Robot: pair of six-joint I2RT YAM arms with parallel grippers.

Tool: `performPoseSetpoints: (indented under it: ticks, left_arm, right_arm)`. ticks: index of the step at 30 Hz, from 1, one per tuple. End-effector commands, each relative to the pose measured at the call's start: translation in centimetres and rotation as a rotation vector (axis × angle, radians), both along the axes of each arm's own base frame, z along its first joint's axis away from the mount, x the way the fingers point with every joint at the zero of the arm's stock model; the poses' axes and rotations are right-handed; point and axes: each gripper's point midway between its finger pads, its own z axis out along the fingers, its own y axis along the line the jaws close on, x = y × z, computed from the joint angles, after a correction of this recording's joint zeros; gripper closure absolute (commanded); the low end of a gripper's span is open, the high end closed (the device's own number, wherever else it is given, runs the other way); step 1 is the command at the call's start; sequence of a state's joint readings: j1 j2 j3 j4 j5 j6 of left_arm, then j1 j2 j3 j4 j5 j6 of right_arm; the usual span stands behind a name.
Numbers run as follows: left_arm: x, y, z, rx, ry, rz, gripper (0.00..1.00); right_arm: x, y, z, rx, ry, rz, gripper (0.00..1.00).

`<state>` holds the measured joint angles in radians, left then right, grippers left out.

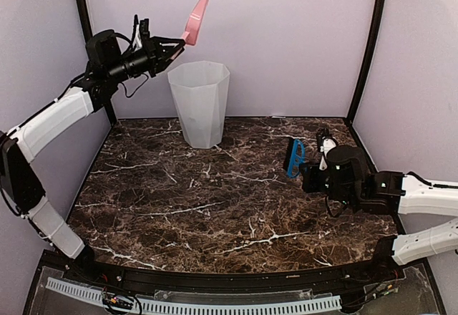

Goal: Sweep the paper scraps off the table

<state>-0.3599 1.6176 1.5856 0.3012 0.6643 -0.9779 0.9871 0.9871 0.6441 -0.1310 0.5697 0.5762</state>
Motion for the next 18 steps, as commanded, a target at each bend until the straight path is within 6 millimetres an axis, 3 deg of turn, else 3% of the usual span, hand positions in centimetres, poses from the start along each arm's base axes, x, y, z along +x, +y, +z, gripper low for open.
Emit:
performPoseSetpoints:
  ticks: [1,4,5,6,7,8,9,10,18]
  left_arm:
    - [-4.1,0.6,0.3,0.231,-0.172,0.156,1.0]
    - [-7.2,0.1,-1.4,0.329,-0.201,0.195,1.0]
    - [-7.2,0.4,-3.4,0.382,-0.18,0.228,1.0]
    - [-8.4,0.3,-3.2,0.391,-0.199,0.229,1.0]
    - [-8.4,0.6,-5.3,0.435,-0.167,0.261,1.0]
    - [-9.4,0.3,-5.5,0.446,-0.176,0.255,1.0]
    - [-9.4,0.6,-7.5,0.488,-0.144,0.277,1.0]
    - [-10.3,0.2,-8.1,0.502,-0.147,0.265,1.0]
    - [-13.5,-0.1,-17.9,0.722,-0.021,0.282,1.0]
  right_arm:
    - [1.0,0.1,2.0,0.042,-0.049,-0.03,1.0]
    - [1.1,0.3,1.6,0.064,-0.044,-0.038,1.0]
    - [1.2,0.3,1.3,0.073,-0.037,-0.043,1.0]
    - [1.2,0.4,1.0,0.081,-0.031,-0.046,1.0]
    - [1.2,0.5,0.7,0.086,-0.024,-0.049,1.0]
    - [1.3,0.6,0.4,0.091,-0.015,-0.055,1.0]
    - [1.3,0.7,0.1,0.095,-0.007,-0.059,1.0]
    - [1.4,0.8,-0.1,0.103,0.0,-0.061,1.0]
    - [1.4,2.7,-3.3,0.169,0.067,-0.029,1.0]
